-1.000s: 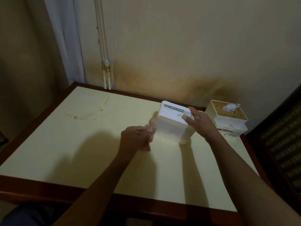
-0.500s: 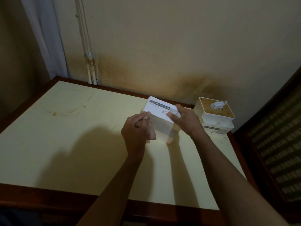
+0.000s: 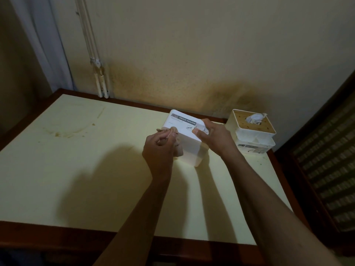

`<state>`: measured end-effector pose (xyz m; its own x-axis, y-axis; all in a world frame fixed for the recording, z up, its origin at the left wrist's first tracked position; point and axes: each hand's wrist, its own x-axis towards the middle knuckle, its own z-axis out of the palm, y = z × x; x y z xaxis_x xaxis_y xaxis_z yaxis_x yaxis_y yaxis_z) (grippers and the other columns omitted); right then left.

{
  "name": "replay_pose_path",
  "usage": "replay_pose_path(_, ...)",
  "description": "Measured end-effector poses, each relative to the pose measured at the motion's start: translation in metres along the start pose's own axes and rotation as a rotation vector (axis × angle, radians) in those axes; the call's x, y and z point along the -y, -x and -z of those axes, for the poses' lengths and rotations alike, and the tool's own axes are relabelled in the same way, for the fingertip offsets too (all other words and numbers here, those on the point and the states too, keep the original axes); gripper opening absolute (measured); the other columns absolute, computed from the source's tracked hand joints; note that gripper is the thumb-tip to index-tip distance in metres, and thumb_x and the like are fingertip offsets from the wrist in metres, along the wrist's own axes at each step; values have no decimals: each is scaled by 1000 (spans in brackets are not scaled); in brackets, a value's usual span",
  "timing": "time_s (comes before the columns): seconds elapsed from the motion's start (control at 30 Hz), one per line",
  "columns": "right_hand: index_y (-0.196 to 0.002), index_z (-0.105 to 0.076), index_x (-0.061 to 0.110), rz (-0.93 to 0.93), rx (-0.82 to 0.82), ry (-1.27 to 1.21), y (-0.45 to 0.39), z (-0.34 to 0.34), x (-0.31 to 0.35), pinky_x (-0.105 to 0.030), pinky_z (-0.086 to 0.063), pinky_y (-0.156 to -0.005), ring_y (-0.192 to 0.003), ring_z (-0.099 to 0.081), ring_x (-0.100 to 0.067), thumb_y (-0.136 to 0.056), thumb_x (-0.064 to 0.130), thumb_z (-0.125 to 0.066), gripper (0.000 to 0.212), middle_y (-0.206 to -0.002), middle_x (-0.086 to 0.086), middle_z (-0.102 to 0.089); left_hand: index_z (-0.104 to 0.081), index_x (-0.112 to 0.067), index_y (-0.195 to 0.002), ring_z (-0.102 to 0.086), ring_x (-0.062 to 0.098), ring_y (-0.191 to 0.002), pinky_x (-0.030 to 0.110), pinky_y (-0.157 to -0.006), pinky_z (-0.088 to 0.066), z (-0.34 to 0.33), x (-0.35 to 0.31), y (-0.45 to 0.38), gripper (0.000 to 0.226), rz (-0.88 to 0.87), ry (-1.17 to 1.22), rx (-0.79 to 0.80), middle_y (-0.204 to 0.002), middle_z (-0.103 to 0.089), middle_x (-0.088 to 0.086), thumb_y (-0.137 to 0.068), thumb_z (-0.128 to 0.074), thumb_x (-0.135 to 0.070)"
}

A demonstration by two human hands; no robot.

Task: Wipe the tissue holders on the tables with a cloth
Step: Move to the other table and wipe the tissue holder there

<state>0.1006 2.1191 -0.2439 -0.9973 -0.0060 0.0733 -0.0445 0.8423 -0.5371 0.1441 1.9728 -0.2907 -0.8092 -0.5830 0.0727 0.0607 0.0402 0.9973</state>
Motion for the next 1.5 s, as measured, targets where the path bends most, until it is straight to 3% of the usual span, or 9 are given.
replay_pose_path(0.27,-120,-60,20,-10,15,12,-6,5,0,-36,-49,-76,-91,-60,-21,-91,42,-58,36,-109,-4,-68,-72,-11,-85,-57,-12,-71,-1,-63,-38,-35,-1,52,13,-24,39,100,-83,-62,-10,-79,-77,-21)
replay_pose_path(0.43,-121,-61,22,2,15,-30,-7,6,-3,-29,-43,-71,-92,-60,-19,-91,41,-58,35,-109,-3,-68,-73,-7,-85,-58,5,-74,1,-67,-39,-36,6,53,13,-167,-94,194,-85,-67,1,-79,-77,-17)
replay_pose_path(0.57,-121,-60,24,12,11,-30,-7,4,-3,-30,-43,-69,-88,-57,-16,-91,44,-58,36,-108,-1,-67,-71,-18,-74,-61,4,-66,16,-62,-43,-13,19,11,11,-84,-163,95,-72,-66,-1,-84,-69,-22)
replay_pose_path(0.67,-120,-59,25,17,7,-25,-5,2,-4,-34,-48,-71,-88,-58,-16,-90,46,-57,37,-104,1,-65,-74,-12,-84,-67,17,-77,24,-71,-47,8,43,-25,16,-18,-230,3,-84,-72,6,-83,-71,-29)
replay_pose_path(1.0,-116,-58,26,-6,28,-20,-10,1,-6,-44,-54,-74,-88,-59,-21,-89,49,-56,36,-100,0,-63,-69,-13,-74,-61,24,-71,35,-72,-49,-27,67,18,5,36,-252,125,-71,-62,4,-74,-71,-17)
replay_pose_path(1.13,-119,-58,25,-18,47,-41,-11,3,-8,-45,-55,-76,-91,-59,-22,-90,48,-56,37,-101,-1,-63,-66,-9,-72,-57,22,-71,31,-67,-45,-44,76,53,9,-115,-318,321,-73,-59,5,-78,-71,-14)
replay_pose_path(1.27,-120,-57,23,8,31,-52,-10,0,-11,-27,-46,-65,-84,-55,-14,-92,43,-56,35,-97,4,-59,-67,-11,-74,-58,22,-83,21,-71,-40,-38,86,51,9,-426,-533,700,-88,-62,6,-81,-66,-16)
replay_pose_path(1.37,-116,-58,24,13,34,-102,-11,-5,-14,-21,-38,-63,-93,-54,-16,-92,43,-56,31,-105,3,-63,-70,-11,-74,-59,27,-80,23,-69,-35,-5,82,9,3,-476,-562,623,-87,-65,9,-76,-72,-10)
replay_pose_path(1.5,-115,-56,30,-11,45,-174,-13,-11,-18,-35,-44,-79,-109,-50,-25,-91,44,-54,27,-110,0,-63,-73,-12,-87,-63,31,-84,32,-73,-45,46,76,-57,11,-409,-736,550,-92,-67,11,-81,-72,-21)
